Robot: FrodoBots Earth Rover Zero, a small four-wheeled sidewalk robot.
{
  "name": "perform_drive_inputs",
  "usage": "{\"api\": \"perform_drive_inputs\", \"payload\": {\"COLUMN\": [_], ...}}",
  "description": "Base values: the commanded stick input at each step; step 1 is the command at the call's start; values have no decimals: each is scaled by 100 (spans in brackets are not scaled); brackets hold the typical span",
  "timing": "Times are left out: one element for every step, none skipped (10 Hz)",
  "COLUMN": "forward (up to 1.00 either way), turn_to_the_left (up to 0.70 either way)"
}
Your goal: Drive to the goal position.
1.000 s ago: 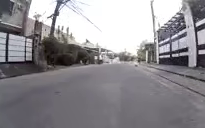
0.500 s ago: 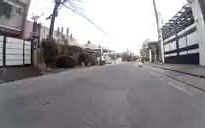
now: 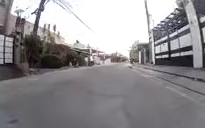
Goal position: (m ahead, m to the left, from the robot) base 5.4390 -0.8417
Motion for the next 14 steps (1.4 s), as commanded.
{"api": "perform_drive_inputs", "payload": {"forward": [100, 100, 100, 100, 100, 100, 100, 100, 100, 100, 100, 100, 100, 100], "turn_to_the_left": [-41, -41, -41, -41, -41, -13, -1, -1, -1, -1, -1, -1, -1, -1]}}
